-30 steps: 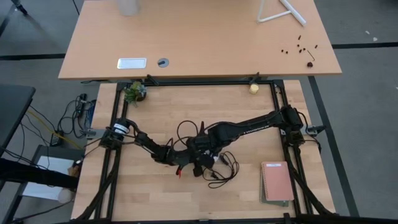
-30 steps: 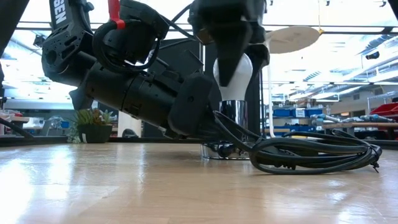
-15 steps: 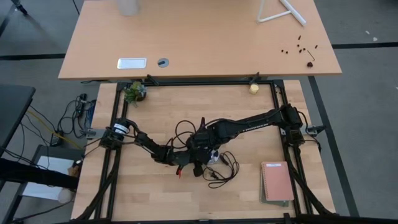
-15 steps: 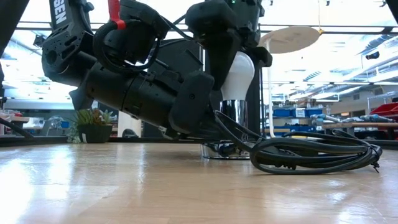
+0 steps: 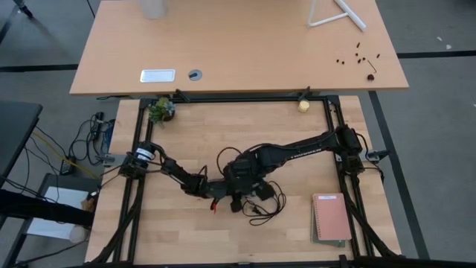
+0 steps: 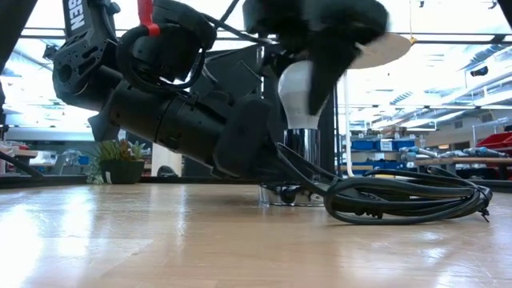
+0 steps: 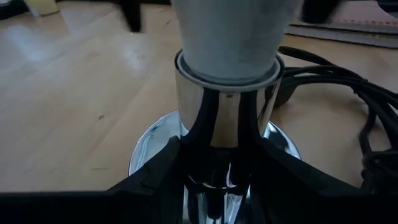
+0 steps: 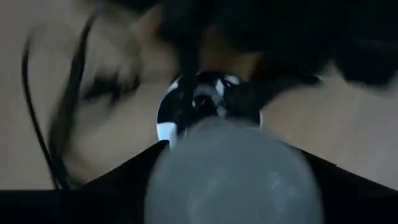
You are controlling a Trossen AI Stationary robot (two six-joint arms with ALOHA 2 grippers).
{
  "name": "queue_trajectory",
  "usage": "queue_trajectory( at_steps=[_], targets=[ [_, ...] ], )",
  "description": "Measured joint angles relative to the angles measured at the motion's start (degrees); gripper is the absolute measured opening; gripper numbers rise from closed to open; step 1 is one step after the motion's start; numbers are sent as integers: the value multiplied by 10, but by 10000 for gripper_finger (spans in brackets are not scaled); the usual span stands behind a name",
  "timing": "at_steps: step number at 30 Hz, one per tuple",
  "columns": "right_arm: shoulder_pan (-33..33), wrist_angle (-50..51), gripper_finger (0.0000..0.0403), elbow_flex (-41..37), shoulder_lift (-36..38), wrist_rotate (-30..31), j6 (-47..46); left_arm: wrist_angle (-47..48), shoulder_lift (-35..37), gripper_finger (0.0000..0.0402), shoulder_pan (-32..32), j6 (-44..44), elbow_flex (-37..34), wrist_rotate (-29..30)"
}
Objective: Screw lightbulb
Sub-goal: Remove the lightbulb from the lamp
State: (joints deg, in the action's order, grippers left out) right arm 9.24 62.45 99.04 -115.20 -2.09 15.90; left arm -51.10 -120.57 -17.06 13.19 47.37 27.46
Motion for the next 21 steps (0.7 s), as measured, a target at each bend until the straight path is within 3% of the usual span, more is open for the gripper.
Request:
queue_trajectory(
  at_steps=[5,9,13,18,21],
  targets=[
    [11,7,272,-1,0,27,336,-1,0,184,-1,-43,0,-2],
    [21,7,257,-1,0,53,486,-2,0,184,-1,-68,0,-1],
    [24,5,284,-1,0,60,460,-3,0,184,-1,-53,-1,-2],
    [27,1,357,2,0,60,314,-3,0,184,-2,-50,0,-3],
    [34,2,389,21,0,89,198,-3,0,184,-2,-50,0,-8]
  ],
)
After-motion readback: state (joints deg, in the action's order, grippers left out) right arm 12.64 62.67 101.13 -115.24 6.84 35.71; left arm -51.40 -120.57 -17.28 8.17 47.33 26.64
